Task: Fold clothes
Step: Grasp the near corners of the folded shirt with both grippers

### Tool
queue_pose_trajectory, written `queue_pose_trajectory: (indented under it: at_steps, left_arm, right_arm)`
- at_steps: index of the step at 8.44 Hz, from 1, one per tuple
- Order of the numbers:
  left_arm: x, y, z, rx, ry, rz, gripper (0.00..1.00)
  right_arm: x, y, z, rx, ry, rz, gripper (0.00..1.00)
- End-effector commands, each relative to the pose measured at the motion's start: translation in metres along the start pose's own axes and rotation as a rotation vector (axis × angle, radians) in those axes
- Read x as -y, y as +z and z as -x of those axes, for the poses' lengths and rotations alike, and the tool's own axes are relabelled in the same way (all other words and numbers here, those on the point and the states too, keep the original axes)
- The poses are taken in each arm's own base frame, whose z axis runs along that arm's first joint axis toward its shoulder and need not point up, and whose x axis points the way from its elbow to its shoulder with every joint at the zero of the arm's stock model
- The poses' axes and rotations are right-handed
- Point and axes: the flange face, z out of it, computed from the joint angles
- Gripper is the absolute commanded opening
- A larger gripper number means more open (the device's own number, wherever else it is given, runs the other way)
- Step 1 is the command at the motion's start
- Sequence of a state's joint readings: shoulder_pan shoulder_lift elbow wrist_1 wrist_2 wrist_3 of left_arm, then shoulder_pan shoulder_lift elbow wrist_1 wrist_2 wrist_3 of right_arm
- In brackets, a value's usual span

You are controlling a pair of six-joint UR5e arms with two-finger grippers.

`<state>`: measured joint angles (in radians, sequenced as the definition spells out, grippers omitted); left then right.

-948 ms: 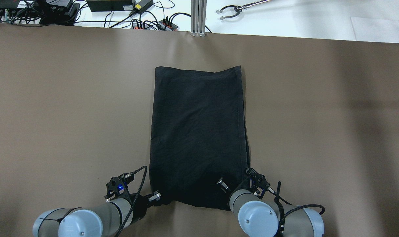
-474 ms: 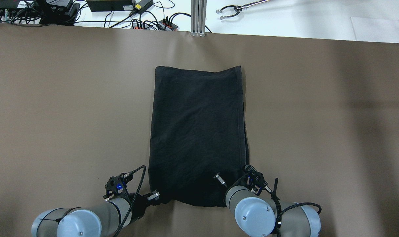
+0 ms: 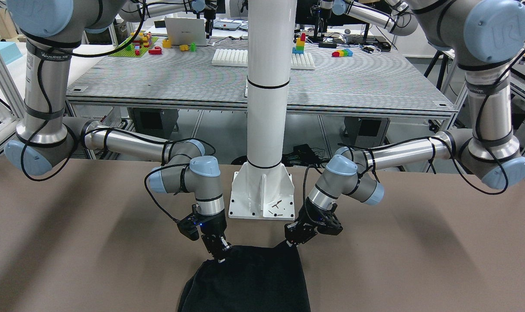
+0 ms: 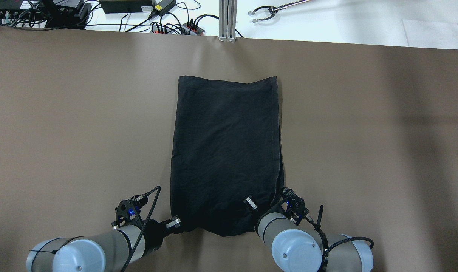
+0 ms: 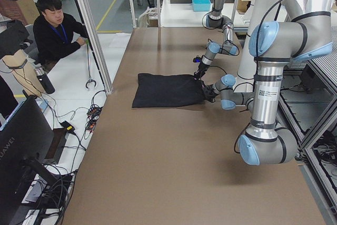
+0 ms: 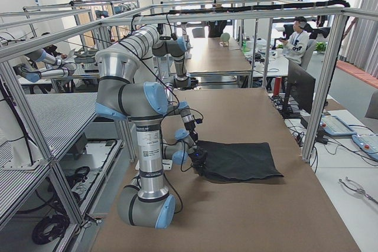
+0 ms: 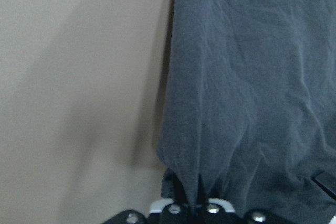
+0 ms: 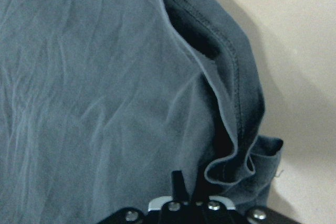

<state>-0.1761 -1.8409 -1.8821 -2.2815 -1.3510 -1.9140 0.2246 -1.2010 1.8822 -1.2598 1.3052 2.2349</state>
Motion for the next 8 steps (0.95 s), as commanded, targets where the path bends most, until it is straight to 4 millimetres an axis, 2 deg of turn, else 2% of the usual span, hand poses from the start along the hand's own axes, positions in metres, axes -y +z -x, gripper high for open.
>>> queue_pose_trajectory:
  at_steps: [1, 2, 3, 4, 5, 6, 7, 8]
  left_arm:
    - [0.006, -0.038, -0.013, -0.052, -0.006, 0.020, 0.00]
    - [0.011, -0.067, -0.017, -0.081, -0.013, 0.030, 0.00]
    - [0.011, -0.103, -0.016, -0.105, -0.017, 0.058, 0.00]
    - [0.013, -0.128, -0.022, -0.132, -0.022, 0.072, 0.00]
    - [0.016, -0.132, -0.027, -0.135, -0.023, 0.099, 0.00]
    - [0.049, -0.128, -0.037, -0.101, 0.000, 0.065, 0.00]
    - [0.077, -0.129, -0.073, -0.082, 0.049, 0.028, 0.00]
    - [0.102, -0.125, -0.102, -0.040, 0.057, -0.043, 0.00]
  right_arm:
    - [0.001, -0.027, 0.011, 0.022, -0.001, 0.020, 0.00]
    - [-0.007, -0.056, 0.011, 0.017, -0.010, 0.042, 0.00]
    - [-0.032, -0.097, 0.002, -0.002, -0.037, 0.098, 0.00]
    - [-0.033, -0.135, 0.005, -0.007, -0.047, 0.122, 0.00]
    - [-0.026, -0.149, 0.012, -0.007, -0.054, 0.113, 0.00]
    - [-0.022, -0.144, 0.013, -0.013, -0.070, 0.096, 0.00]
    - [0.002, -0.139, 0.030, 0.007, -0.094, 0.052, 0.00]
    - [0.016, -0.130, 0.052, 0.030, -0.118, 0.013, 0.00]
